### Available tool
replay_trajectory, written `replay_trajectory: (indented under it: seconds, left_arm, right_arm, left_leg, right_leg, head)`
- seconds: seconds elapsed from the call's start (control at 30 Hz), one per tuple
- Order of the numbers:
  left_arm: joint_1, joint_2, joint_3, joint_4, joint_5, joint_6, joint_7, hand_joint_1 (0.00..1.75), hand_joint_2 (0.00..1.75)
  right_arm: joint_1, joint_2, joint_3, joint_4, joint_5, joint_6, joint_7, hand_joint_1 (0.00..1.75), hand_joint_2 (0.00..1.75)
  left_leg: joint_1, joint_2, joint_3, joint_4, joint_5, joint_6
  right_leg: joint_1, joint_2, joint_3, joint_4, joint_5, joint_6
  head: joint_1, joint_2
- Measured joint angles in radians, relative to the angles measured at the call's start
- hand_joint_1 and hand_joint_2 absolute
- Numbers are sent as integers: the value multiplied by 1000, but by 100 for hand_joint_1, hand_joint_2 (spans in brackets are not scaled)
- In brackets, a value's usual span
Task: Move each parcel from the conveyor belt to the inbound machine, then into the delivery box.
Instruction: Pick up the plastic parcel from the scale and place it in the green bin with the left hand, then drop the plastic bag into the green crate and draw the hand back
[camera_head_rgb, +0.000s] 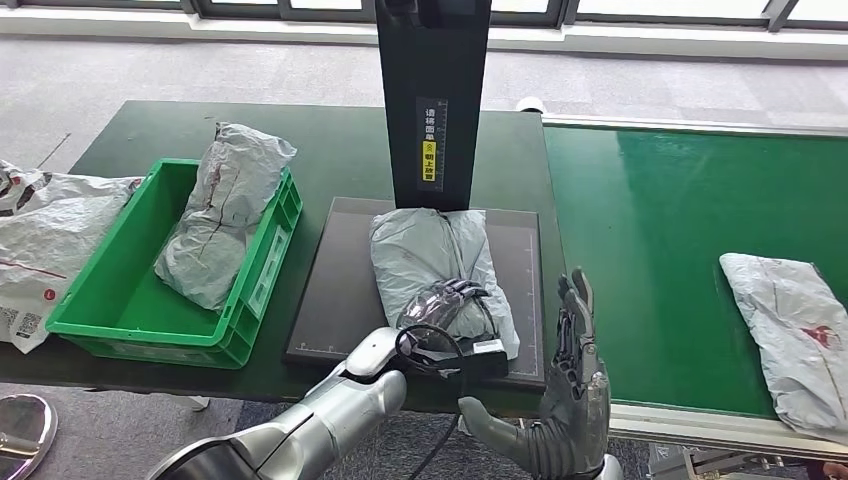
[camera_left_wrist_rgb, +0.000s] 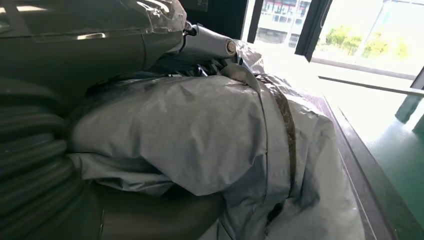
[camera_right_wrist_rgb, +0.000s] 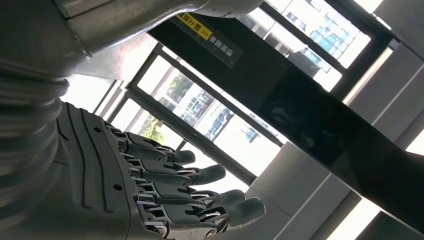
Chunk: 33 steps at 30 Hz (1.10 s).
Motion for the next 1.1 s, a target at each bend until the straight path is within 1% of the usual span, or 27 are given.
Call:
replay_trajectory:
  seconds: [0.1, 0.2, 0.3, 0.47, 0.53, 0.7, 0.8, 0.87, 0.97, 1.1]
  left_arm:
    - [21, 21, 37, -31, 86, 64, -78, 175, 175]
    - [70, 56, 119, -114, 179, 81, -166, 175, 175]
    - [107, 82, 181, -186, 192, 71, -189, 175, 175]
    - [159, 101, 241, -280, 212, 91, -208, 175, 175]
    - [207, 110, 278, -367, 241, 95, -228, 175, 175]
    - [359, 134, 381, -680, 308, 92, -289, 175, 175]
    - [419, 148, 431, -848, 330, 103, -311, 175, 175]
    - [441, 168, 463, -941, 364, 111, -322, 175, 175]
    - [449, 216, 516, -1042, 480, 102, -348, 175, 175]
    - [447, 292, 597, -1117, 664, 38, -367, 175, 175]
  right_arm:
    - [24, -7, 0, -22, -7, -21, 8, 0, 175]
    - [53, -15, 0, -43, -37, -25, 6, 0, 175]
    - [71, -21, 0, -59, -49, -22, -1, 0, 175]
    - [83, -23, 0, -73, -57, -16, -5, 0, 175]
    - [87, -23, 0, -77, -69, -1, -12, 0, 175]
    - [92, -23, -3, -80, -103, 29, -38, 0, 175]
    - [92, -22, -4, -80, -123, 32, -41, 0, 175]
    - [91, -22, -4, -80, -151, 30, -41, 0, 175]
    - [82, -25, -4, -80, -214, 11, -41, 0, 175]
    - [62, -42, -4, -79, -302, -22, -41, 0, 175]
  left_leg:
    - [0, 1, 0, 0, 0, 0]
    - [0, 2, 0, 0, 0, -1]
    - [0, 2, 0, 0, 0, -1]
    - [0, 2, -1, -1, 0, -1]
    - [0, 4, -1, -1, -1, -1]
    - [0, 7, -1, -1, -2, -2]
    - [1, 5, -2, -1, -2, -2]
    - [1, 5, -2, -1, -2, -2]
    - [1, 5, -2, -1, -2, -2]
    - [2, 6, -2, -1, -1, -4]
  right_leg:
    - [0, 1, 0, 0, 0, 0]
    - [1, 3, -1, 0, 0, 0]
    - [2, 3, -2, 0, -1, -1]
    - [2, 3, -2, 0, -1, -1]
    - [2, 4, -2, 0, -1, -1]
    - [2, 7, -4, 0, -1, -2]
    - [3, 6, -4, 0, -2, -3]
    - [3, 6, -4, 0, -2, -3]
    - [4, 6, -4, 0, -2, -4]
    - [5, 6, -4, 1, -2, -4]
  head:
    - [0, 0]
    - [0, 0]
    - [0, 0]
    - [0, 0]
    - [0, 0]
    - [0, 0]
    - [0, 0]
    - [0, 0]
    - [0, 0]
    - [0, 0]
